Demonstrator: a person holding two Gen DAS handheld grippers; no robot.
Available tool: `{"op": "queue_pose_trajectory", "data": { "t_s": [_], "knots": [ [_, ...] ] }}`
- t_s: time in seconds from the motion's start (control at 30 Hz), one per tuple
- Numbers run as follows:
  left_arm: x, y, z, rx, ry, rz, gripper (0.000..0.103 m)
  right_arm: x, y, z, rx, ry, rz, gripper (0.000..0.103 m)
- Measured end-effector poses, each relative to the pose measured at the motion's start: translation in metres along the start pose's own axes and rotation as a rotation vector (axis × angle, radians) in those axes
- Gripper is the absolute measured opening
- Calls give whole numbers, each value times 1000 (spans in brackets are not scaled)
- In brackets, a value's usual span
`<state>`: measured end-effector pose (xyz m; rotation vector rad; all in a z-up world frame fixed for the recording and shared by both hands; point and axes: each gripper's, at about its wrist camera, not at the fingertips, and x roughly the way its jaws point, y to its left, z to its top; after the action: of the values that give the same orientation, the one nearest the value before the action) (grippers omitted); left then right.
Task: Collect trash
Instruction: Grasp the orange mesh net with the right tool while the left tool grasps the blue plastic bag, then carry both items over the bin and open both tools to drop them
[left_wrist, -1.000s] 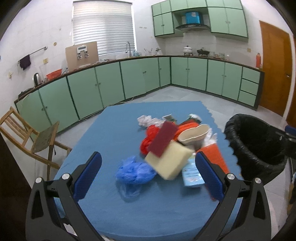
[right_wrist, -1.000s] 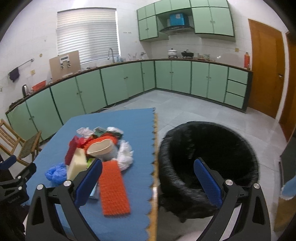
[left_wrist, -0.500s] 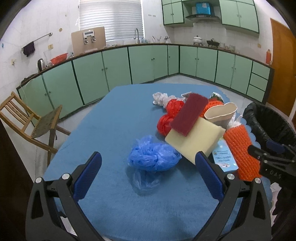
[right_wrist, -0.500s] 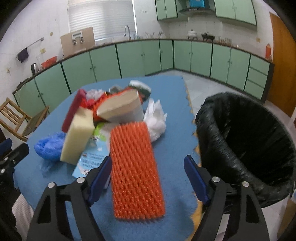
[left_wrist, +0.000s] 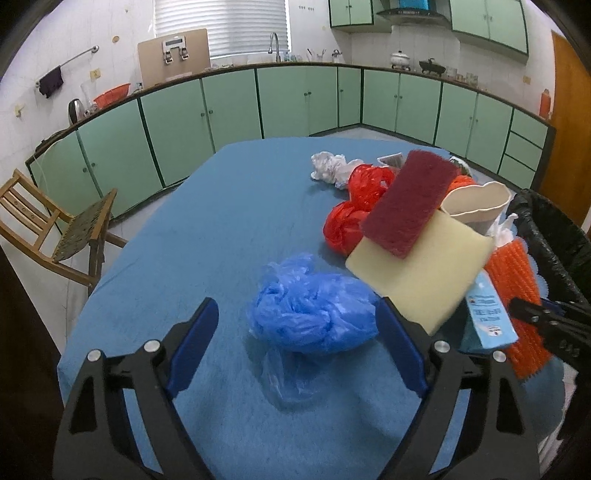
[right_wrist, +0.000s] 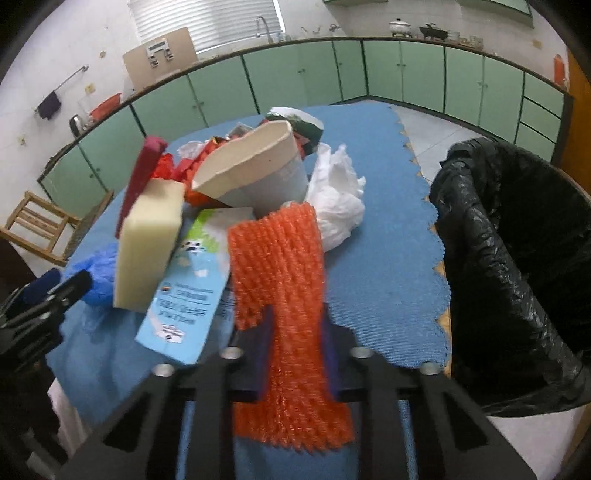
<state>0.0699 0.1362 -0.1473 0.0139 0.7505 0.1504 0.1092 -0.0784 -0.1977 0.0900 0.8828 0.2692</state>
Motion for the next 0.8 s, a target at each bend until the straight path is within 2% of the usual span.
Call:
{"op": "queue_pose_trajectory", "data": {
  "t_s": [0.07, 0.27, 0.33, 0.37, 0.43, 0.57, 0.63, 0.8],
  "knots": [
    [4, 1, 0, -7, 2, 18, 85, -7, 4, 2, -17, -9, 1, 15],
    [13, 2, 4, -13, 28, -6, 83, -31, 12, 7, -67, -52, -10, 15],
    [17, 0, 5, -8, 34, -8, 68, -35, 11, 9, -64, -60, -12, 15],
    [20, 0, 6, -8, 40, -22, 63, -35, 10, 11, -65, -62, -14, 15],
    [21, -1, 7, -14, 50, -60, 46, -38, 11, 12, -66, -65, -23, 15],
    [16, -7, 8, 21, 38, -23, 31, -42, 9, 12, -48, -66, -26, 15],
    [9, -4, 10, 10, 27, -23, 21, -46, 9, 12, -37, -74, -19, 15],
    [-15, 4, 20, -22, -16, -2, 17, -56, 13, 18, -34, -110, -6, 15]
  ]
}}
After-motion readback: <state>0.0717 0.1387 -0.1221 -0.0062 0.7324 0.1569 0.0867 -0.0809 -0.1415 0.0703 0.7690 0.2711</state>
